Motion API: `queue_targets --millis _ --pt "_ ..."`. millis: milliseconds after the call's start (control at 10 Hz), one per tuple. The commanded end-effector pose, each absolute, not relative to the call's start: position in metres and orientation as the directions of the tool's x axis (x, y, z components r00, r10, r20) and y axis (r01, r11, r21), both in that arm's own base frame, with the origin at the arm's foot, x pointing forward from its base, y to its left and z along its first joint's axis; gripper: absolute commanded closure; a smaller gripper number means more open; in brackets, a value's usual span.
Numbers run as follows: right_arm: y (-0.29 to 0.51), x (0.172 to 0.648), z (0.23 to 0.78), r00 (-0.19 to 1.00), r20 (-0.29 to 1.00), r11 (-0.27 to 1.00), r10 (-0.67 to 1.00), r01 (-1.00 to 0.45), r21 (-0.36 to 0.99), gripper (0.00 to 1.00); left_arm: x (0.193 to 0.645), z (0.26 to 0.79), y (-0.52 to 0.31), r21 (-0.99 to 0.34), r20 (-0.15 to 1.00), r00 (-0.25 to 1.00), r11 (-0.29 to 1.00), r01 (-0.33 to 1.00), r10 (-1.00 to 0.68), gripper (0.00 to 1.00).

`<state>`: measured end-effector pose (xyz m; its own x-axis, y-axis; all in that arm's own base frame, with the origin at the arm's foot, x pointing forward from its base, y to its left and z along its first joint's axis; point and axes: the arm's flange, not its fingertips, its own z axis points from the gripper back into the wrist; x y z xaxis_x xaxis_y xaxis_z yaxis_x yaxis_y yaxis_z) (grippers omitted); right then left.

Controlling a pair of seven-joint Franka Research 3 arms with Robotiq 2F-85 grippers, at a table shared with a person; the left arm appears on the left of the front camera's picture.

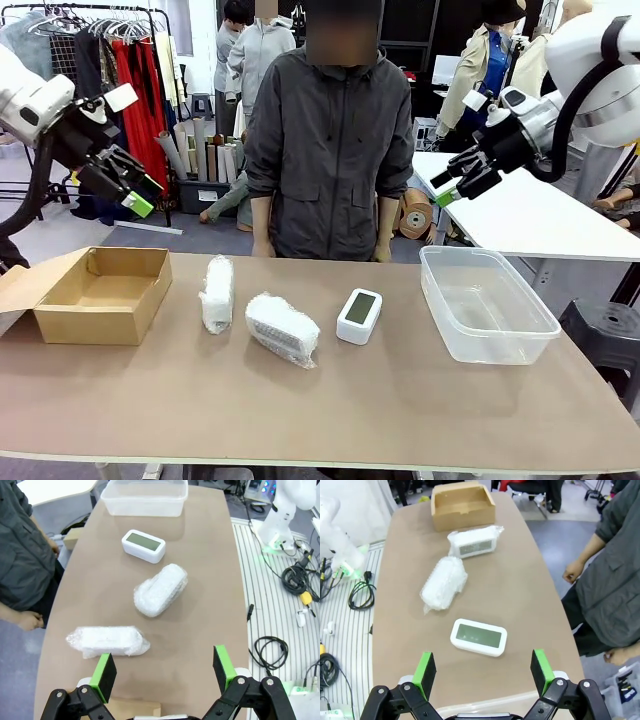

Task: Separate and place wrapped and unwrapped clocks.
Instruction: Pick up the Digital clock indicated by the person.

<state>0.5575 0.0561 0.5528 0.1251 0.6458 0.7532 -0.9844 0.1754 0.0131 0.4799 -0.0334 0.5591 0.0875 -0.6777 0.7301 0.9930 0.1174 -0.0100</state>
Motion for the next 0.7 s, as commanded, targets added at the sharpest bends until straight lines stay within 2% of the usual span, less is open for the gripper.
queue_targets --millis 0,600 --pt "0.0473 0.5547 0.5626 0.088 0.757 0.137 0.648 -0.991 -0.003 0.0 0.4836 0.5618 -0.0335 -0.006 0.749 0.074 0.105 0.994 -0.658 0.0" --pt "0.0533 0.5553 0.5551 0.123 0.755 0.168 0.644 -0.986 0.017 0.0 0.4811 0.5582 -0.0344 -0.013 0.732 0.089 0.117 0.993 -0.676 0.0"
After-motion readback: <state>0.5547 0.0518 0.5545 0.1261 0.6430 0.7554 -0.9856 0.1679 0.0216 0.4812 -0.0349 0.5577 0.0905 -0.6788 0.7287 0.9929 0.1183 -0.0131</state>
